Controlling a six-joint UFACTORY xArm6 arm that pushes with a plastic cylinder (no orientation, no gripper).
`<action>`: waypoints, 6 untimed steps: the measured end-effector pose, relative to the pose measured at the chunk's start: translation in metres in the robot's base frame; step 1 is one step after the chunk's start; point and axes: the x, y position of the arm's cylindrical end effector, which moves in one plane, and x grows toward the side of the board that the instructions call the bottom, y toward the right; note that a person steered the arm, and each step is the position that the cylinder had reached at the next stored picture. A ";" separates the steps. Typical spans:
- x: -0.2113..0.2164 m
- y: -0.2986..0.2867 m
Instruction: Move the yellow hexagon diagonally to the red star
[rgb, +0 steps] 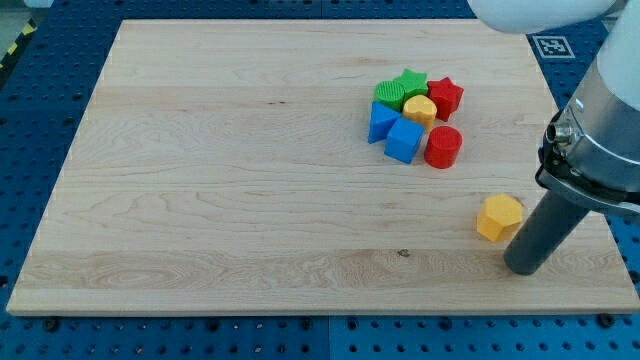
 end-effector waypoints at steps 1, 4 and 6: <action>-0.013 0.003; -0.002 -0.043; -0.031 -0.035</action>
